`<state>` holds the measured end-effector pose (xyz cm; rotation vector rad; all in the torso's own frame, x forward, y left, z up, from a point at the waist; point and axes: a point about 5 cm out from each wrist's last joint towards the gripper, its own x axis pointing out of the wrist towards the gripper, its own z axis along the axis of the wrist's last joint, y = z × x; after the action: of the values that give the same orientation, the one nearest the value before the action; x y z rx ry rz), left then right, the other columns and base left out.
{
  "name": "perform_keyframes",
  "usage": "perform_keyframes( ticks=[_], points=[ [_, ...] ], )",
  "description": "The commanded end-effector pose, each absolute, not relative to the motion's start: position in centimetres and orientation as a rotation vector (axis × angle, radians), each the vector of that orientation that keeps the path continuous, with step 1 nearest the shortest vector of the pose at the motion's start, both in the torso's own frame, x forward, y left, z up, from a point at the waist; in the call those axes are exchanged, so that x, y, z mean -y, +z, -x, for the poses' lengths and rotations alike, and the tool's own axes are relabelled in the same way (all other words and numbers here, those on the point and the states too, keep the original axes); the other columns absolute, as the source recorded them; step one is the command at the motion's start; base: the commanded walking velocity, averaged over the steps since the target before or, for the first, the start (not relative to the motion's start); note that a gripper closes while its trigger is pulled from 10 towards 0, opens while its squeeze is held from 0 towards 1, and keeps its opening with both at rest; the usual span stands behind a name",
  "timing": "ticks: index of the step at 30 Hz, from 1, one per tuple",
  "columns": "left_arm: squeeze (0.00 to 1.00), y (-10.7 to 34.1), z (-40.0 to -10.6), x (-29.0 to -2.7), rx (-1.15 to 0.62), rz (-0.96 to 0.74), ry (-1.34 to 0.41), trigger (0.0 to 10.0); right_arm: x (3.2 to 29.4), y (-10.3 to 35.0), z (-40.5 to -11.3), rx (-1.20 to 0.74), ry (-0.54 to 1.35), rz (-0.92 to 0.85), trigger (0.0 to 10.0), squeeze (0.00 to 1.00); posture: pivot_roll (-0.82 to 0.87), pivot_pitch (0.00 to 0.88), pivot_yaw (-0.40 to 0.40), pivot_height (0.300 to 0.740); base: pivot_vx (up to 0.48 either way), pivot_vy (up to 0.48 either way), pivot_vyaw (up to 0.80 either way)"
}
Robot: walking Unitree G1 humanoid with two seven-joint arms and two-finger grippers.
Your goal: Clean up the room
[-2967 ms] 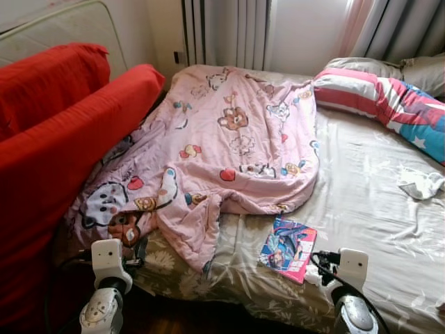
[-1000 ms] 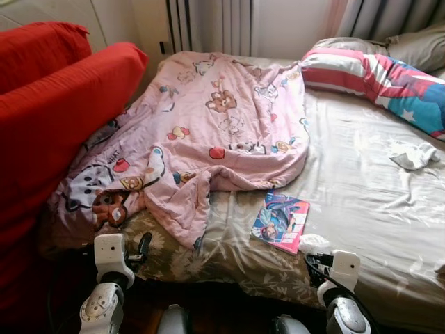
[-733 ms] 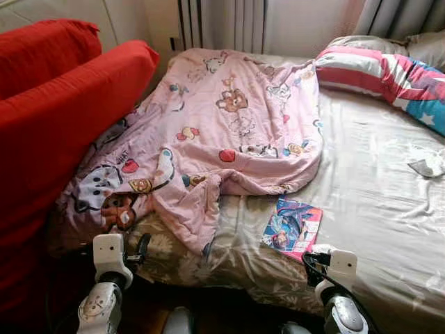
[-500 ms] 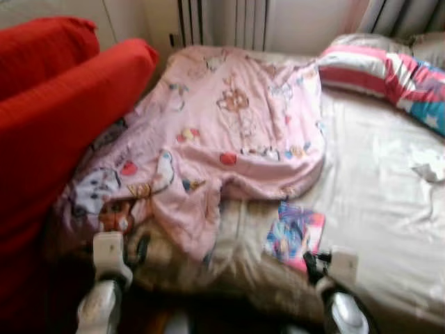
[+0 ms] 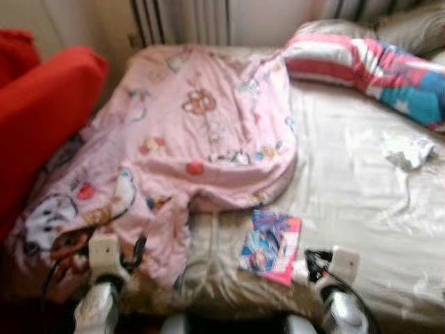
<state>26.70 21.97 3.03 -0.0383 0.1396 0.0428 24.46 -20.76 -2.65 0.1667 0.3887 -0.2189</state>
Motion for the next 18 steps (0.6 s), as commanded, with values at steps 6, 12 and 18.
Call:
perform_keyframes(
  ticks=[6,12,18],
  points=[
    [0.00,3.2,-25.7,-23.5,-0.161,-0.004,0.048,10.0,19.1,-2.5,-25.7,-0.412,-0.186,-0.306,10.0,0.00,0.04,0.197,0.074,0.633,0.000,0.000,0.00],
    [0.00,4.1,-25.3,-24.1,-0.143,-0.031,0.039,10.0,18.0,-1.8,-27.0,-0.399,-0.144,-0.404,10.0,1.00,0.08,0.228,0.094,0.633,0.000,0.000,0.00],
    [0.00,5.1,-25.4,-24.5,-0.125,-0.051,0.028,10.0,17.5,-1.2,-28.1,-0.403,-0.154,-0.420,10.0,1.00,0.11,0.242,0.110,0.633,0.000,0.000,0.00]
  ],
)
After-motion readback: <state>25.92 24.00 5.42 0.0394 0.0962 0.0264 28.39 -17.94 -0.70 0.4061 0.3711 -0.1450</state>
